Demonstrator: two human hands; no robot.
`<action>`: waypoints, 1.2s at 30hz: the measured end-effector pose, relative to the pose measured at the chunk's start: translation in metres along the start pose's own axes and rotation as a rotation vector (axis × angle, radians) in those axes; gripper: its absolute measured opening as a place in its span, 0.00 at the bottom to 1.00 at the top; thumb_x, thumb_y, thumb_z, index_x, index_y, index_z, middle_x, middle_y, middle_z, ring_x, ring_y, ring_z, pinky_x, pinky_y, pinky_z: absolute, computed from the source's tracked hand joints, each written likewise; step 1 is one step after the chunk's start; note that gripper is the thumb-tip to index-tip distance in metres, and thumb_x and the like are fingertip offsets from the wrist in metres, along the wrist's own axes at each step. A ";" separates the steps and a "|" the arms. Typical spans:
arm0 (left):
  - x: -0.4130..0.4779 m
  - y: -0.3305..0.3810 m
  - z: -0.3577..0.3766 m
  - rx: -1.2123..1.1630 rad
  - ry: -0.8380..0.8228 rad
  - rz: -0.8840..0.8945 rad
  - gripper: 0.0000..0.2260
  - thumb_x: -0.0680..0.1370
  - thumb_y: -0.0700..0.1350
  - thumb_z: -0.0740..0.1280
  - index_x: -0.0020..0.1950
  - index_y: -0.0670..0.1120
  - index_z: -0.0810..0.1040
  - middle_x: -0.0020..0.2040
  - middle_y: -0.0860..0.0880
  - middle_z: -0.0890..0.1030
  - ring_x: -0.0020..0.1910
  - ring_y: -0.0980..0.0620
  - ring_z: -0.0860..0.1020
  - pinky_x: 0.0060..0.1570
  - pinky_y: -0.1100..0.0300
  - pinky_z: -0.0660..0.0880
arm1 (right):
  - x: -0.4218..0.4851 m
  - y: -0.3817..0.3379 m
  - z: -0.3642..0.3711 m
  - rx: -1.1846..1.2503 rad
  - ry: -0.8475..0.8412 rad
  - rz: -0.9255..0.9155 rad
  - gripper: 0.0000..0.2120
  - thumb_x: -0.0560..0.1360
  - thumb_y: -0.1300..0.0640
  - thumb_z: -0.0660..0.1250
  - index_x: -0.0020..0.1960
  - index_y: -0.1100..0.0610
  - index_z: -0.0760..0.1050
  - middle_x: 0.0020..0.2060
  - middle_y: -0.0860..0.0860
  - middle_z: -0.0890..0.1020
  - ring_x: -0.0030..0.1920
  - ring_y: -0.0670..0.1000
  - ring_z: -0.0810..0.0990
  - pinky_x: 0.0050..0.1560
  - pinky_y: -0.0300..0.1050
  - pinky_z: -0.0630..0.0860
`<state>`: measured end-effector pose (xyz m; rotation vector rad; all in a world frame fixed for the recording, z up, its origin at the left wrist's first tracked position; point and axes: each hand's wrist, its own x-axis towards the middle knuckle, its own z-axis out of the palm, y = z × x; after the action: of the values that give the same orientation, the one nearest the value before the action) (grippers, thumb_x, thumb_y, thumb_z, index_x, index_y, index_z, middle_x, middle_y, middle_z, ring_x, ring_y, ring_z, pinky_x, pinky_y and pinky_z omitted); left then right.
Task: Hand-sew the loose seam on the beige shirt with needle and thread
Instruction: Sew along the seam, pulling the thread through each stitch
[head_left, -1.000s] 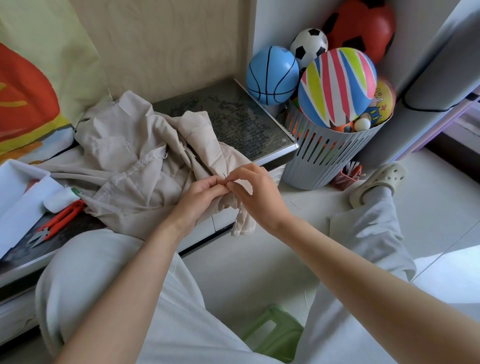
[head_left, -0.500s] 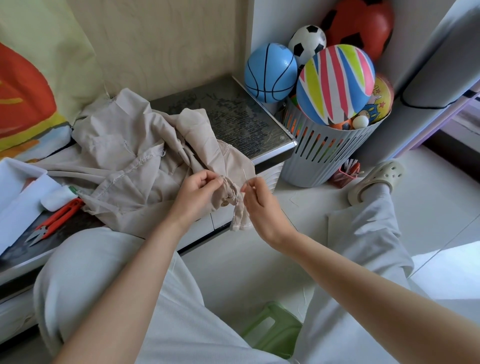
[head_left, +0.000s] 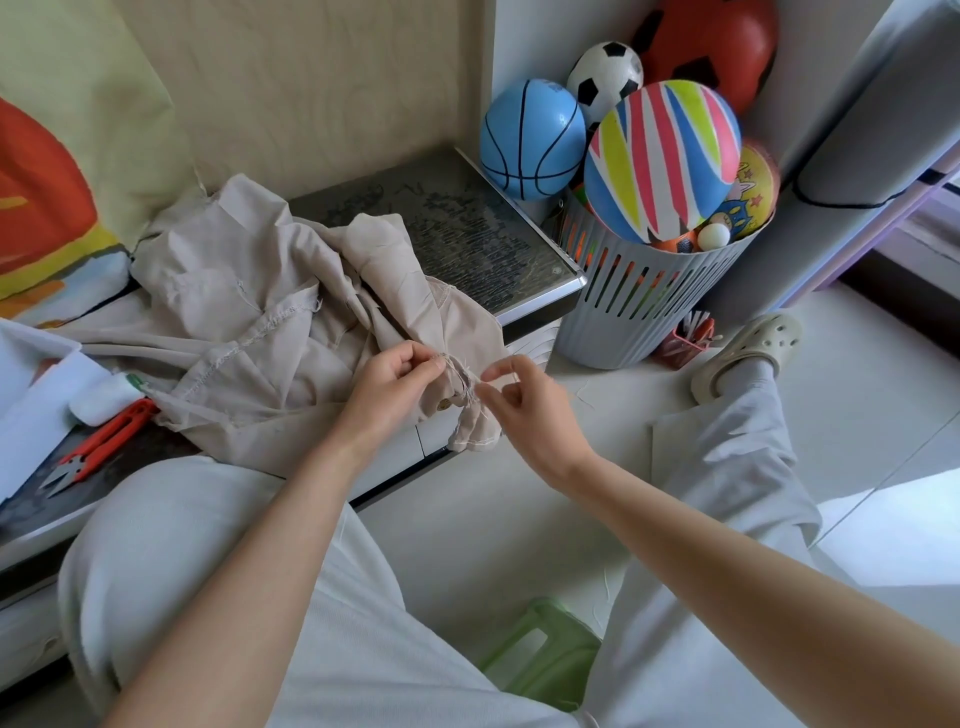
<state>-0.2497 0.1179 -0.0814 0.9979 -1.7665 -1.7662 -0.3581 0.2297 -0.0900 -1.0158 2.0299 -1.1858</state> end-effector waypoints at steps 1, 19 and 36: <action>0.000 0.000 0.000 0.015 -0.012 -0.001 0.08 0.79 0.35 0.62 0.41 0.42 0.74 0.27 0.58 0.79 0.29 0.66 0.75 0.32 0.75 0.70 | 0.002 -0.006 0.002 0.022 -0.021 -0.006 0.04 0.78 0.56 0.65 0.49 0.56 0.73 0.17 0.43 0.66 0.21 0.44 0.65 0.25 0.32 0.60; 0.003 -0.004 -0.003 0.031 -0.027 0.007 0.08 0.79 0.35 0.62 0.40 0.43 0.74 0.27 0.58 0.79 0.29 0.65 0.75 0.34 0.74 0.70 | -0.015 0.037 0.007 -0.291 -0.193 0.154 0.11 0.76 0.58 0.61 0.35 0.52 0.67 0.25 0.46 0.70 0.27 0.45 0.67 0.33 0.42 0.65; 0.003 -0.007 -0.002 0.071 -0.033 0.028 0.08 0.79 0.36 0.63 0.40 0.44 0.75 0.31 0.56 0.80 0.32 0.65 0.75 0.37 0.74 0.71 | 0.004 -0.013 0.005 0.009 -0.039 -0.003 0.07 0.77 0.55 0.66 0.52 0.57 0.76 0.19 0.41 0.72 0.20 0.42 0.67 0.22 0.30 0.60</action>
<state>-0.2490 0.1146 -0.0888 0.9727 -1.8659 -1.7240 -0.3527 0.2200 -0.0809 -1.0297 1.9919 -1.1673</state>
